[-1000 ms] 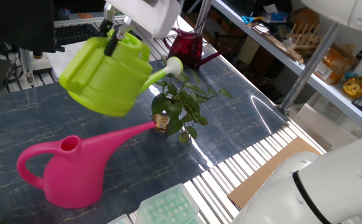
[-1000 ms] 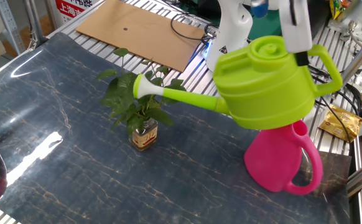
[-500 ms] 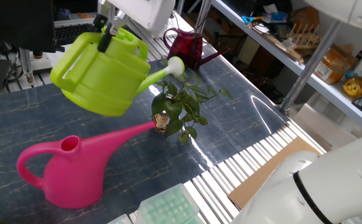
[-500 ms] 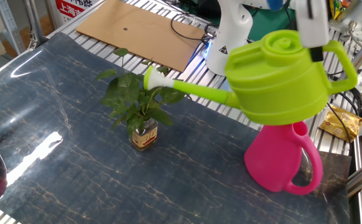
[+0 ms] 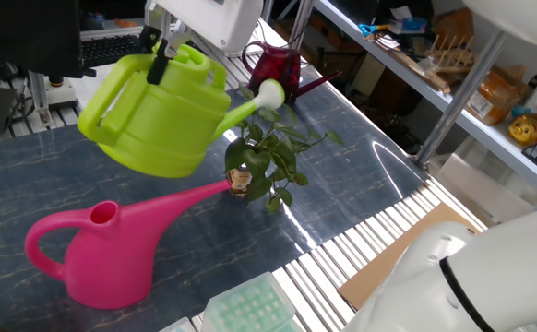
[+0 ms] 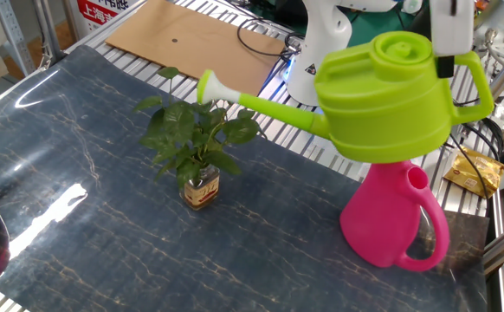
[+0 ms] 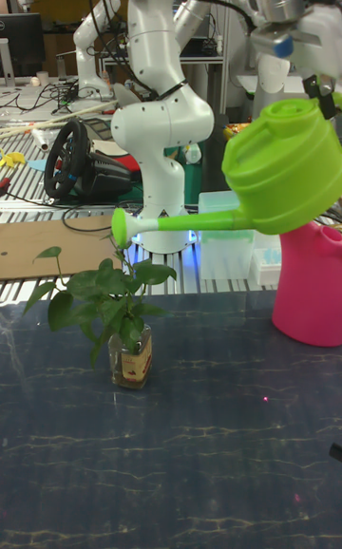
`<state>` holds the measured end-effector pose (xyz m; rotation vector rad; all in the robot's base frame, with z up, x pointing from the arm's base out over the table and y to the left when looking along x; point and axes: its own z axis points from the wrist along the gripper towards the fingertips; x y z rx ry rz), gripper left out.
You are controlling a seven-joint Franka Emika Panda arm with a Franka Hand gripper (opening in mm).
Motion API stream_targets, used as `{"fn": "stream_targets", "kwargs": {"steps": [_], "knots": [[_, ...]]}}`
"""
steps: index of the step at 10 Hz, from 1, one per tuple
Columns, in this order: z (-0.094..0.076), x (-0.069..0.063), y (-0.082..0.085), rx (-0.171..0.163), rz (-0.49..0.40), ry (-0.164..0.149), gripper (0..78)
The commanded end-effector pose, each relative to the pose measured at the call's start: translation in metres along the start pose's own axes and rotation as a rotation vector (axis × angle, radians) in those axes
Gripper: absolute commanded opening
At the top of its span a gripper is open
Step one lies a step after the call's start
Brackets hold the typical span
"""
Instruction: Water the plant
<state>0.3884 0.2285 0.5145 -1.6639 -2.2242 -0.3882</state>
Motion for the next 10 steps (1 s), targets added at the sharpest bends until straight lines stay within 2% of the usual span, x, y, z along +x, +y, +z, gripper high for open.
{"fn": "stream_targets", "kwargs": {"steps": [1, 2, 3, 4, 5, 6, 8, 10], "knots": [[-0.006, 0.001, 0.003, 0.003, -0.012, -0.101, 1.3], [-0.008, 0.002, 0.007, 0.0, -0.012, -0.118, 1.3], [-0.011, 0.002, 0.014, 0.005, -0.008, -0.149, 1.3], [-0.011, 0.002, 0.015, 0.005, -0.006, -0.153, 1.3], [-0.016, 0.001, 0.026, 0.009, 0.003, -0.189, 1.3], [-0.016, -0.002, 0.03, 0.003, 0.003, -0.206, 1.3], [-0.015, -0.008, 0.034, -0.025, 0.013, -0.224, 1.3], [-0.01, -0.015, 0.039, -0.032, 0.009, -0.252, 1.3]]}}
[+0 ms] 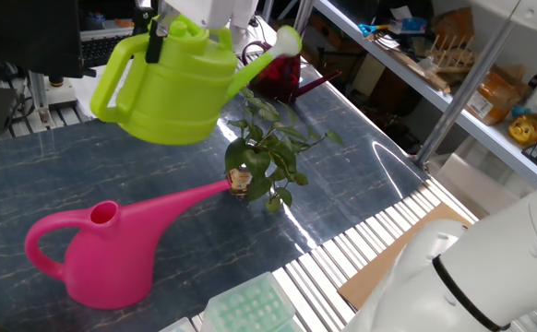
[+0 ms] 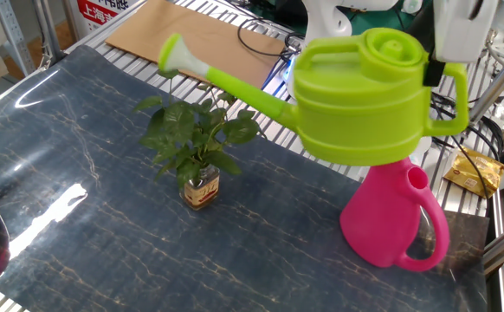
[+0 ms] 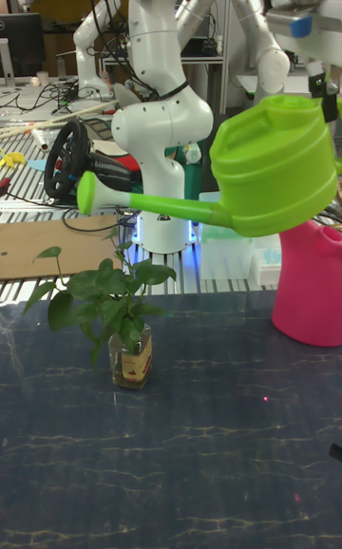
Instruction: Water the plant
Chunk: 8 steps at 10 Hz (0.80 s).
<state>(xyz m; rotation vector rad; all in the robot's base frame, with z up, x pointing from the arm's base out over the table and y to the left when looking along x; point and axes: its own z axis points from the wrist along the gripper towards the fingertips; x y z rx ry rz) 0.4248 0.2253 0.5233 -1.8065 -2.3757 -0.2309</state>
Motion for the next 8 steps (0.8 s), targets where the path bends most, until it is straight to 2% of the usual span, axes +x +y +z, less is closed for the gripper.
{"fn": "stream_targets", "kwargs": {"steps": [1, 2, 5, 7, 8], "knots": [[0.012, -0.007, 0.009, -0.008, -0.007, -0.065, 1.3], [0.018, -0.007, 0.011, -0.004, -0.011, -0.084, 1.3], [0.029, -0.006, 0.017, -0.017, -0.012, -0.082, 1.3], [0.038, -0.006, 0.025, -0.017, -0.049, -0.083, 1.3], [0.039, -0.006, 0.027, -0.009, -0.096, -0.085, 1.3]]}}
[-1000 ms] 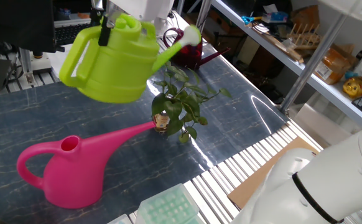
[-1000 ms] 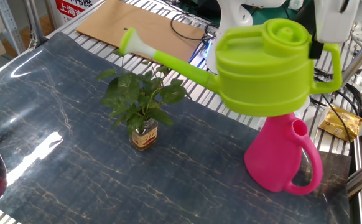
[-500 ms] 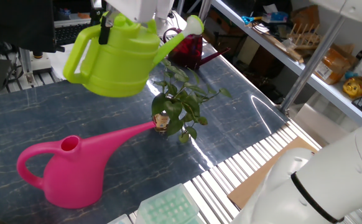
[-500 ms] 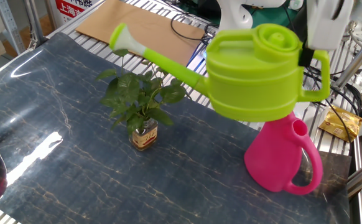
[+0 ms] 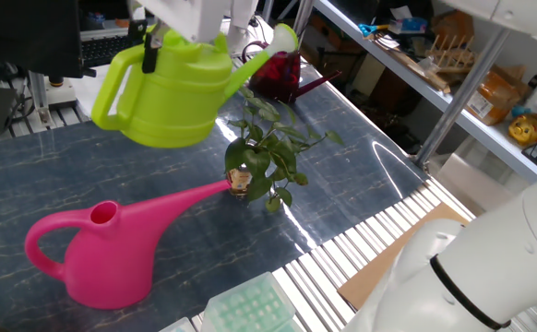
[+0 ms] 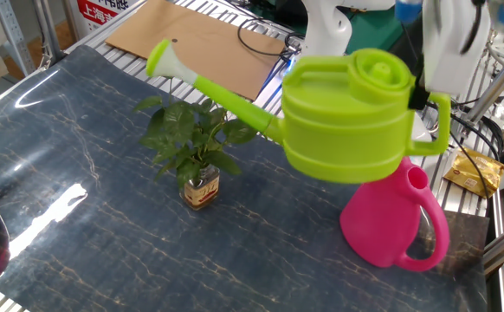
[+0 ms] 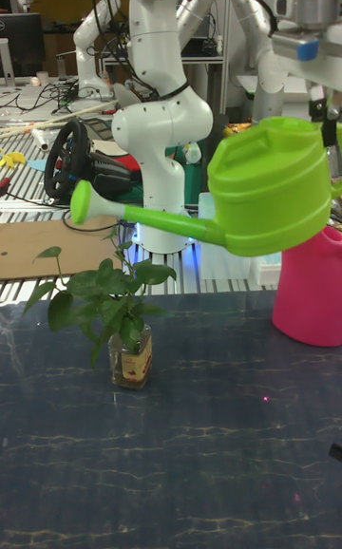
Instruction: Water the plant
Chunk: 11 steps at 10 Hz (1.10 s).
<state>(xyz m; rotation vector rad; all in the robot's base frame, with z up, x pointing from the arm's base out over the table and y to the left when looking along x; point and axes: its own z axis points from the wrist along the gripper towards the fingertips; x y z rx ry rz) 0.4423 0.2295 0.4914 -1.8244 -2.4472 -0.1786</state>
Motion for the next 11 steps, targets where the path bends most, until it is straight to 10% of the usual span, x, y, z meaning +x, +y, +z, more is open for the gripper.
{"fn": "stream_targets", "kwargs": {"steps": [1, 11], "knots": [[0.009, 0.001, 0.013, 0.001, -0.127, -0.017, 1.3], [0.049, -0.016, 0.053, 0.039, -0.395, -0.095, 1.3]]}}
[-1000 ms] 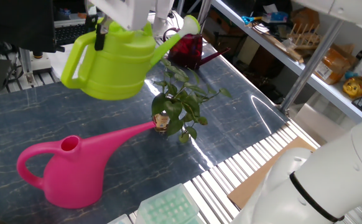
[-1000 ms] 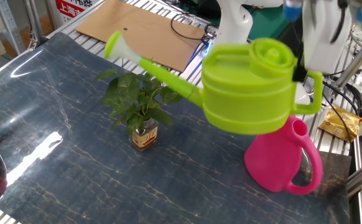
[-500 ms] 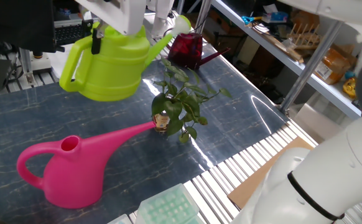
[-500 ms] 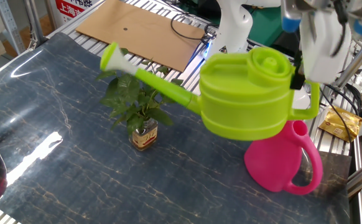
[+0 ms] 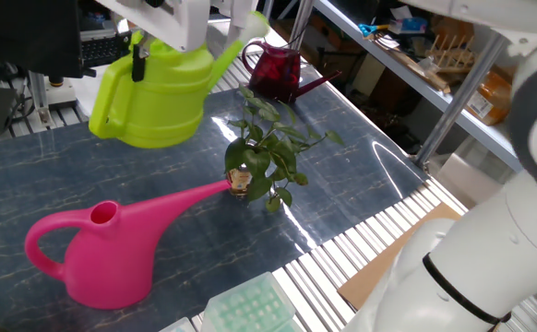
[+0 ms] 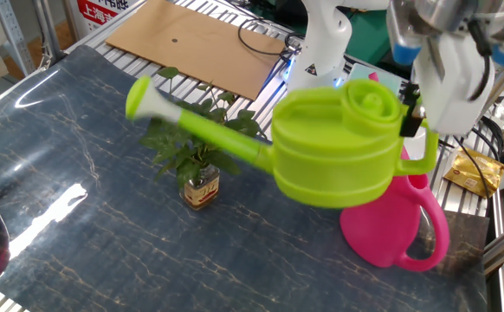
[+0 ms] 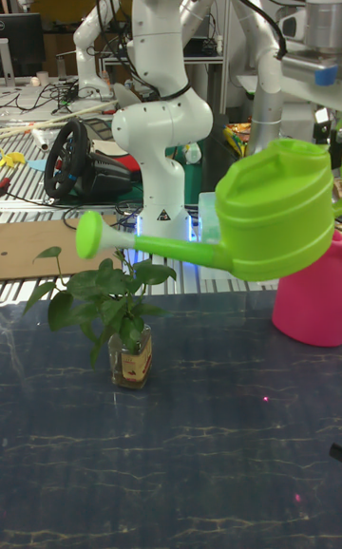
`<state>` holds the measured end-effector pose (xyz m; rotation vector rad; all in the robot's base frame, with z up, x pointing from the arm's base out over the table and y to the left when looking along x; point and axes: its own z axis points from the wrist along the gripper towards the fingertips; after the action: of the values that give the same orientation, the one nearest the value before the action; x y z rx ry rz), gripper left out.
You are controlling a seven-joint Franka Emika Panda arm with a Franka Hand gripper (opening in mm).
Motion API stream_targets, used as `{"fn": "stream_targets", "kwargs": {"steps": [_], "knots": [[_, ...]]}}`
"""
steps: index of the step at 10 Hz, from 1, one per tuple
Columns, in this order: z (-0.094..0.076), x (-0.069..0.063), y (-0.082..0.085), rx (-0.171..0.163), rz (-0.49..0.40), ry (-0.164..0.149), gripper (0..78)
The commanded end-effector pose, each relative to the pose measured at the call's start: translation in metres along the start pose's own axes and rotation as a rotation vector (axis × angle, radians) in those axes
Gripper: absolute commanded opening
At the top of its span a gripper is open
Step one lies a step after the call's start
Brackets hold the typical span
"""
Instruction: Water the plant
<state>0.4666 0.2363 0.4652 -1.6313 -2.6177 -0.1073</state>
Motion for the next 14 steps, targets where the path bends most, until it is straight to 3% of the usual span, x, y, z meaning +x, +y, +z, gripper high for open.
{"fn": "stream_targets", "kwargs": {"steps": [1, 3, 7, 10, 14], "knots": [[0.023, -0.02, 0.028, 0.005, -0.244, -0.05, 1.3], [0.027, -0.027, 0.03, 0.005, -0.274, -0.051, 1.3], [0.051, -0.042, 0.028, 0.002, -0.371, -0.07, 1.3], [0.07, -0.047, 0.026, 0.002, -0.402, -0.101, 1.3], [0.091, -0.052, 0.025, -0.006, -0.419, -0.117, 1.3]]}}
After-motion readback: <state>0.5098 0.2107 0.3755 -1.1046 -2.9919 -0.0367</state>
